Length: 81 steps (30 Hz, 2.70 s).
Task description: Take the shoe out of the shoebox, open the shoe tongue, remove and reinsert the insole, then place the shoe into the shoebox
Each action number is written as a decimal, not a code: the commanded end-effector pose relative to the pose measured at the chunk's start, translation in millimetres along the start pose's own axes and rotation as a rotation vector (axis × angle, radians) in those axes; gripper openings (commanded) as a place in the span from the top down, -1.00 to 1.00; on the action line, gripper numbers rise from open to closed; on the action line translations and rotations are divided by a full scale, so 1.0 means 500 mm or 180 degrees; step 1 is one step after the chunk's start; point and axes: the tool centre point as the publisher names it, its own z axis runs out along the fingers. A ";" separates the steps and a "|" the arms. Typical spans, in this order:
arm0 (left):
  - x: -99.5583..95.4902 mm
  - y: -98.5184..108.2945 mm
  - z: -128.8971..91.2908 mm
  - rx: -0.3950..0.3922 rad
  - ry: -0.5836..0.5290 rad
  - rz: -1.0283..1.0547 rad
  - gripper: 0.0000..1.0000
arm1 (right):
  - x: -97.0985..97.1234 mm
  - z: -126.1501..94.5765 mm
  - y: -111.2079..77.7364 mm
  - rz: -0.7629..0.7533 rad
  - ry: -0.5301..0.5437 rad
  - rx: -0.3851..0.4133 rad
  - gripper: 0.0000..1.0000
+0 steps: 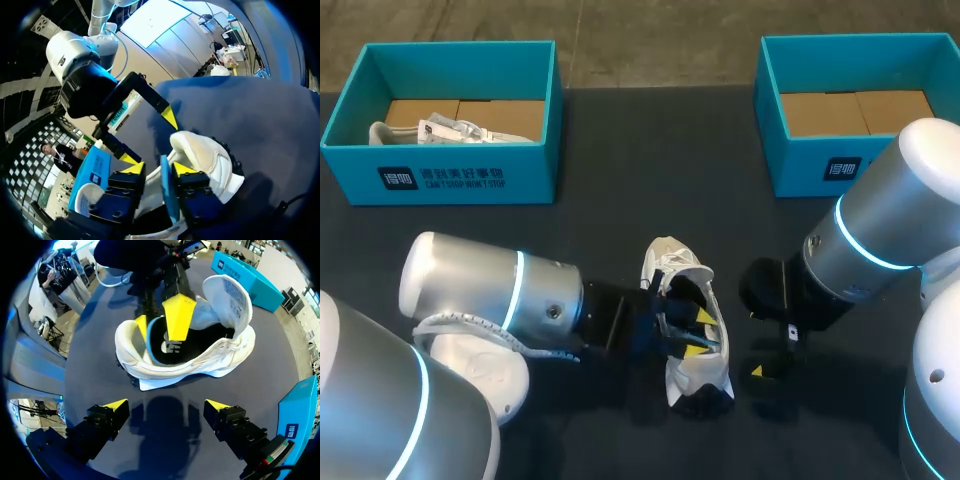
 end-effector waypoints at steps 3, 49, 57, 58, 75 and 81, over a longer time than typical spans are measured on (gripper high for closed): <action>0.004 -0.021 -0.036 -0.0008 -0.0059 0.0015 -0.36 | 0.002 0.003 0.002 0.0005 -0.0011 0.0007 -1.00; -0.049 -0.057 -0.223 -0.0447 0.1250 0.0374 1.00 | -0.052 -0.088 -0.094 -0.0054 0.0039 0.0021 -1.00; -0.047 -0.061 -0.228 -0.0458 0.1901 0.0430 1.00 | -0.077 -0.136 -0.169 -0.0543 0.0017 -0.0136 -1.00; -0.047 -0.061 -0.228 -0.0458 0.1901 0.0430 1.00 | -0.077 -0.136 -0.169 -0.0543 0.0017 -0.0136 -1.00; -0.057 -0.061 -0.218 -0.0417 0.2086 0.0610 1.00 | -0.080 -0.150 -0.198 -0.0559 0.0043 -0.0034 -1.00; -0.064 -0.074 -0.187 -0.0250 0.2584 0.0997 1.00 | -0.089 -0.184 -0.270 -0.0623 0.0159 -0.0054 -1.00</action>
